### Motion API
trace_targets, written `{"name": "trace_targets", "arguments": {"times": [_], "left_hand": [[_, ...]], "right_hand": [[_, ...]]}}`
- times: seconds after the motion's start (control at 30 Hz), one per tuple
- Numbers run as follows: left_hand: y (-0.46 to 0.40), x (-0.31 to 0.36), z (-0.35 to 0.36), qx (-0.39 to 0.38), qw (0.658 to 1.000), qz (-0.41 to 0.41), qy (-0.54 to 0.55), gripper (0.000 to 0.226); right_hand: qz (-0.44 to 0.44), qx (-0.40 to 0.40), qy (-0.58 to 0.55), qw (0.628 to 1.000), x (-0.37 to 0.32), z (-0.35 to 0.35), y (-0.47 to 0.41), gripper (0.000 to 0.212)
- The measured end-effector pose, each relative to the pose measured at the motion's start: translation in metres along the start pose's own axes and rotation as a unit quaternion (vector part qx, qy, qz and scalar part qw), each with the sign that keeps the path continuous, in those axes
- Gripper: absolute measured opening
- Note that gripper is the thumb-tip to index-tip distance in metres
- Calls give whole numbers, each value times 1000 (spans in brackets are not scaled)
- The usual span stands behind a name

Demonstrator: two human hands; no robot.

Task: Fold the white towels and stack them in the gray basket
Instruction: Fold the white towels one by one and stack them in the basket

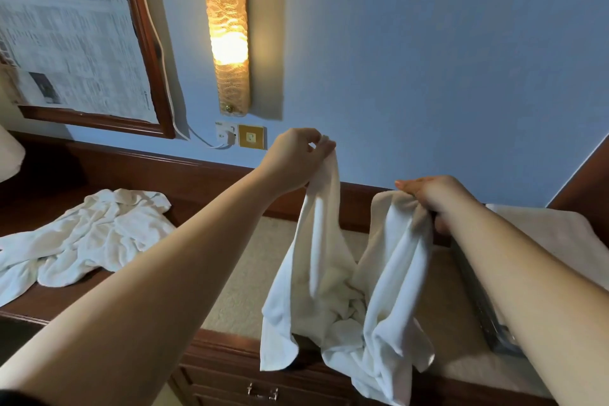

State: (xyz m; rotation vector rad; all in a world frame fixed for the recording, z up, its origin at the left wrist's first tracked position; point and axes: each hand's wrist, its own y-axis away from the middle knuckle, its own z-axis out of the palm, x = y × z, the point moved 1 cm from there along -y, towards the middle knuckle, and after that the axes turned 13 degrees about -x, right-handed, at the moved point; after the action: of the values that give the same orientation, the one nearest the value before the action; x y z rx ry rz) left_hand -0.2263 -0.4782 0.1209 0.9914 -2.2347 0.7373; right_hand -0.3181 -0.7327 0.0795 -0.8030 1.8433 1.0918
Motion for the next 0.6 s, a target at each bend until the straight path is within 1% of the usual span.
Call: {"name": "trace_targets", "arguments": {"times": [0.03,0.13,0.23,0.33,0.4,0.47,0.53,0.6], "left_hand": [[-1,1,6,0,1000,-3,-9,40],[-3,5,16,1,1000,-7,-9,39],[-3,10,23,5,1000,-8,-10,36],[-2,15,31,-2,1000,-4,-19,33],[0,17,35,-5,1000,-5,-14,32],[0,17,41,-15,1000,-3,-4,34],[4,21,50,-30,1000,-5,9,34],[6,25,61,-35,999,-11,12,35]], "right_hand": [[13,-9,-35,999,4,-3,1,53],[6,-10,-90,996,9,-11,4,39],[4,-26,-95,995,17,-16,4,40],[3,-50,-89,995,23,-16,3,24],[-15,-72,-143,987,22,-10,7,14],[-36,-95,-203,974,18,-2,14,11],[-54,-111,-226,966,15,7,20,13],[-77,-113,-223,965,14,14,25,12]]}}
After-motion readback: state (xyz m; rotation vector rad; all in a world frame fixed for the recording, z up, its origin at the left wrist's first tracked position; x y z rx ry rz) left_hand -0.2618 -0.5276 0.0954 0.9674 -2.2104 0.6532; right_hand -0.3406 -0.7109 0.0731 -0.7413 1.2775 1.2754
